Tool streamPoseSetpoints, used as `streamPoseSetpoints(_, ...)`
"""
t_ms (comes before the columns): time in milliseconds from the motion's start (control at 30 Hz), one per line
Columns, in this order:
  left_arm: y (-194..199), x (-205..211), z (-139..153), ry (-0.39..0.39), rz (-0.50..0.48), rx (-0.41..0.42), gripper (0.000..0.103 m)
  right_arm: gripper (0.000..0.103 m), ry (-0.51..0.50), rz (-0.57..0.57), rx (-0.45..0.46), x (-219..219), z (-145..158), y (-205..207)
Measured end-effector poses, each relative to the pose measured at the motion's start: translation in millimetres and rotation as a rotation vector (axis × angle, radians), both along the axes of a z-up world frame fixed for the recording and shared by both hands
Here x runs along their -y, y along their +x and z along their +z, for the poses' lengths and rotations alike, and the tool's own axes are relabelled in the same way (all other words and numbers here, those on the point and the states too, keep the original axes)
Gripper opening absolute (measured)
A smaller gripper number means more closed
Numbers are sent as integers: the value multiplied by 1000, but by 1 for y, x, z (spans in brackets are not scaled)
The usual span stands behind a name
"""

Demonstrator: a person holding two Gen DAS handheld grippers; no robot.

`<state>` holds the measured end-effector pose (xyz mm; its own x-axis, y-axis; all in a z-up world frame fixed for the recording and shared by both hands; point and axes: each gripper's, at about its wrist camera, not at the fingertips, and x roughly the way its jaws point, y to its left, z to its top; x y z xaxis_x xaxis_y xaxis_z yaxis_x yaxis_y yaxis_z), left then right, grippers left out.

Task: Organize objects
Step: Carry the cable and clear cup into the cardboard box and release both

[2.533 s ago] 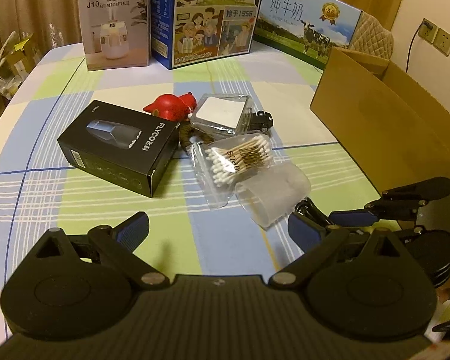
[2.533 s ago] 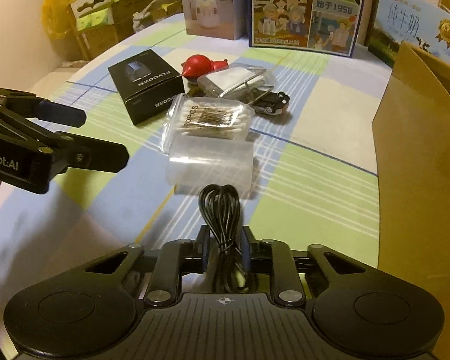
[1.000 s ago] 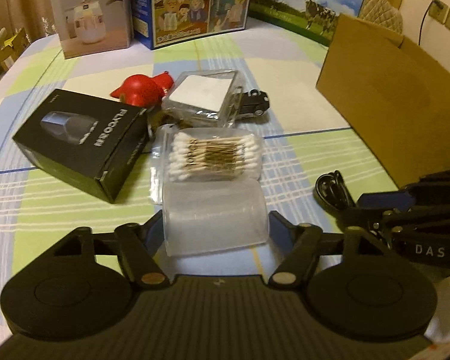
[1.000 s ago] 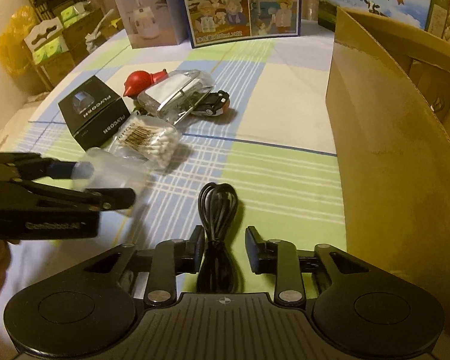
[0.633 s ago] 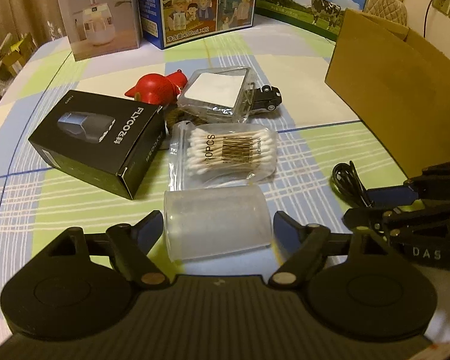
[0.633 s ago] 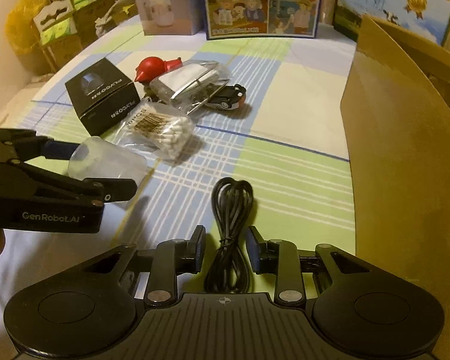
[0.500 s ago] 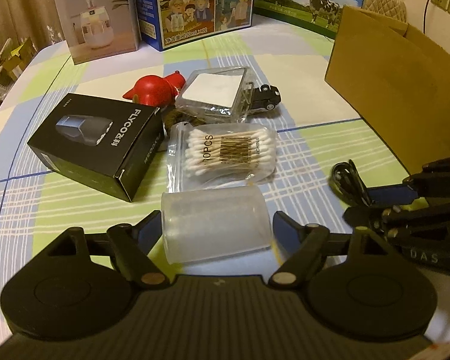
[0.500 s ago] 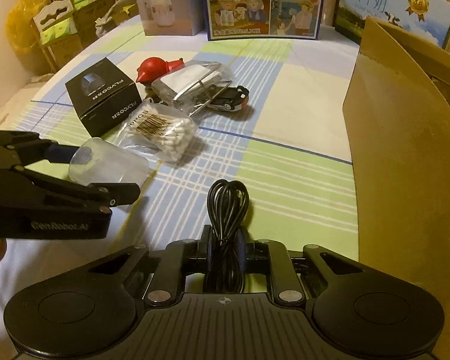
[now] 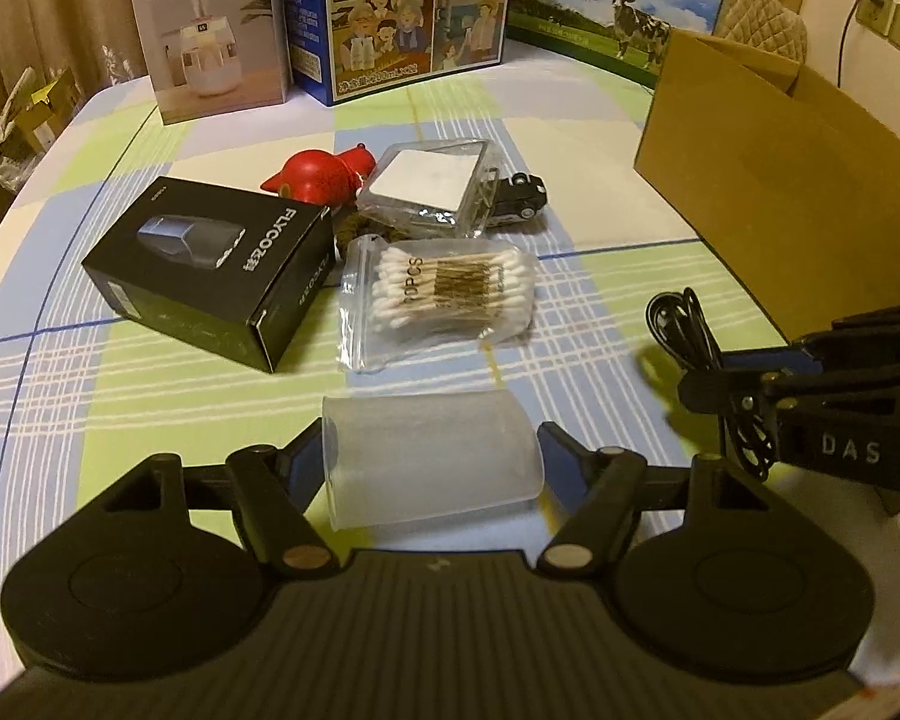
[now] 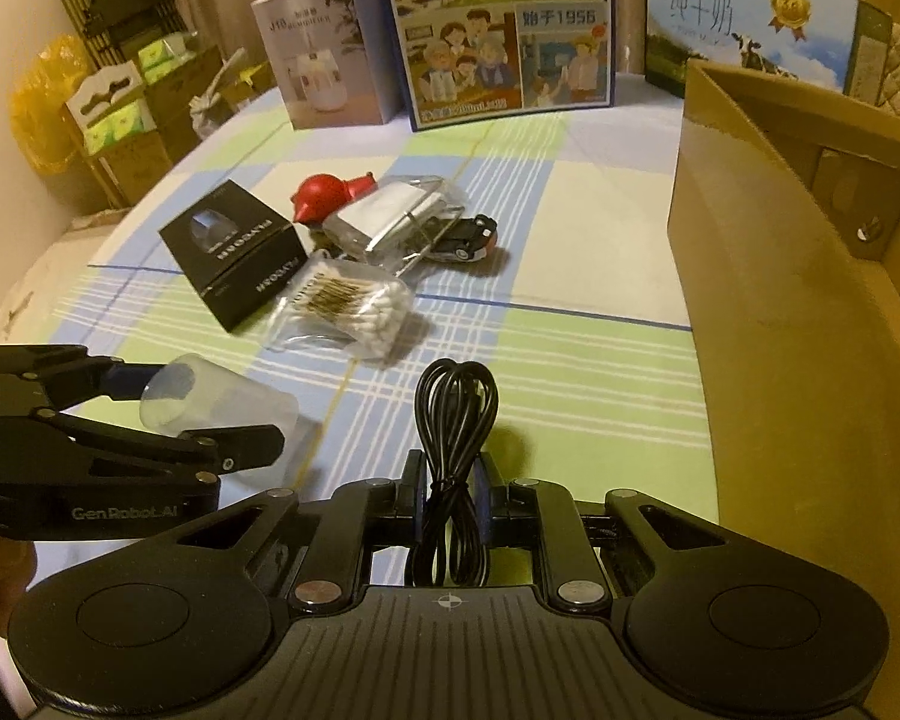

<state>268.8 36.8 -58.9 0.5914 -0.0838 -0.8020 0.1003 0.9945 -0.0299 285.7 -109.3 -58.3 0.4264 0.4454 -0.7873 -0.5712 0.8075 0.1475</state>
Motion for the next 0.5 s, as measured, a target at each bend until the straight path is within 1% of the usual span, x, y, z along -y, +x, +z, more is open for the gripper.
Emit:
streamPoseSetpoints(200, -17, -2, 10, -25, 5, 21, 69, 12, 42, -49, 23, 15, 12, -21)
streamPoseSetpoints(300, -30, -1, 16, -53, 15, 33, 69, 12, 62, -65, 31, 23, 17, -36)
streamPoseSetpoints(500, -63, 10, 34, -80, 30, 76, 69, 12, 103, -119, 65, 45, 32, -71)
